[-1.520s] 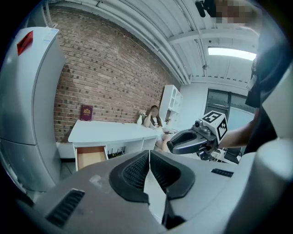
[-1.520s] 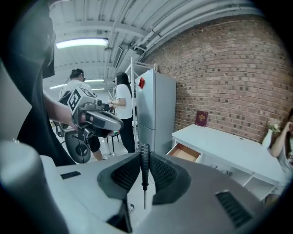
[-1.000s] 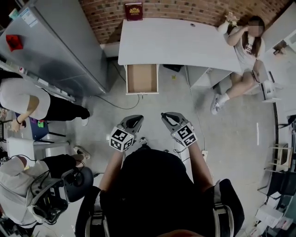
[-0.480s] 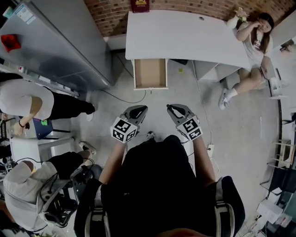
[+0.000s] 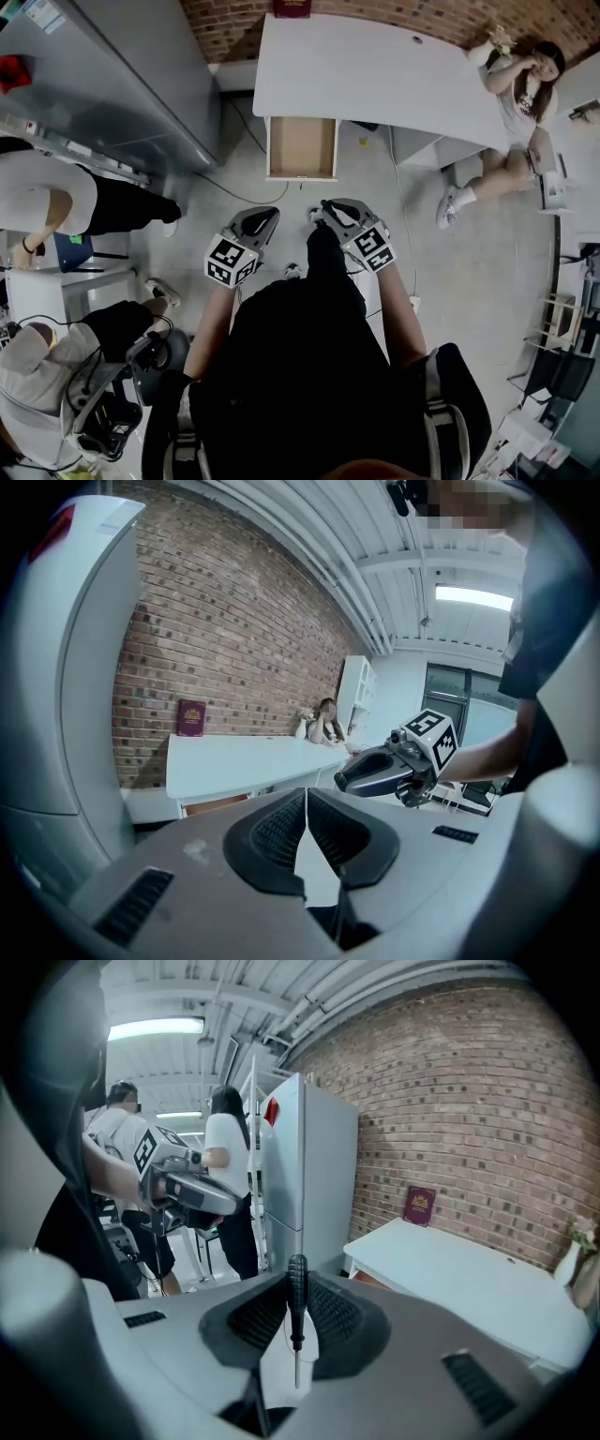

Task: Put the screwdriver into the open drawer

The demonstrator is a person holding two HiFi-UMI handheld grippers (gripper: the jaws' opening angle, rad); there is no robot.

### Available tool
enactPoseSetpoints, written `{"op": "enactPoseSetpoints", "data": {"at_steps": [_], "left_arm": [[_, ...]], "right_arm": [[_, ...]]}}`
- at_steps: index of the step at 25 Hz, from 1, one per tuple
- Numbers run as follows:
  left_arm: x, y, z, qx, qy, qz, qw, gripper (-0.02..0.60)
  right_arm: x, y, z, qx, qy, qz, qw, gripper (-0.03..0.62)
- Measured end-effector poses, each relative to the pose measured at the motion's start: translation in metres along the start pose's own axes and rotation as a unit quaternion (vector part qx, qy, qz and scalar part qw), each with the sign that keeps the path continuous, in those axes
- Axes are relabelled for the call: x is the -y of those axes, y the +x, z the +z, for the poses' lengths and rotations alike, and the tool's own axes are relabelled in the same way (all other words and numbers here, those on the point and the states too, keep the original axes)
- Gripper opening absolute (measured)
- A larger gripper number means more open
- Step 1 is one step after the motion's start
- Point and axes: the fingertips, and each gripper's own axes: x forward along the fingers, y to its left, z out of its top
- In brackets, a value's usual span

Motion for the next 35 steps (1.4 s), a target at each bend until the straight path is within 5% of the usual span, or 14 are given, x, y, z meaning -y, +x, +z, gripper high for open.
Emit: {"op": "enactPoseSetpoints", "data": {"at_steps": [23, 35], "left_arm": [[-0.095, 0.075, -0.017, -0.028, -0.103, 0.114, 0.9877, 0.020], [-0.152, 0.094, -0.062, -0.048, -0.163, 0.189, 0.9671, 0.020]], "right_arm": [[0.107, 0.125, -0.044, -0.092, -0.051, 0.144, 0.984, 0.123], [0.142, 0.231, -0.137, -0.173, -0.099, 0.222, 0.955, 0.123]]}}
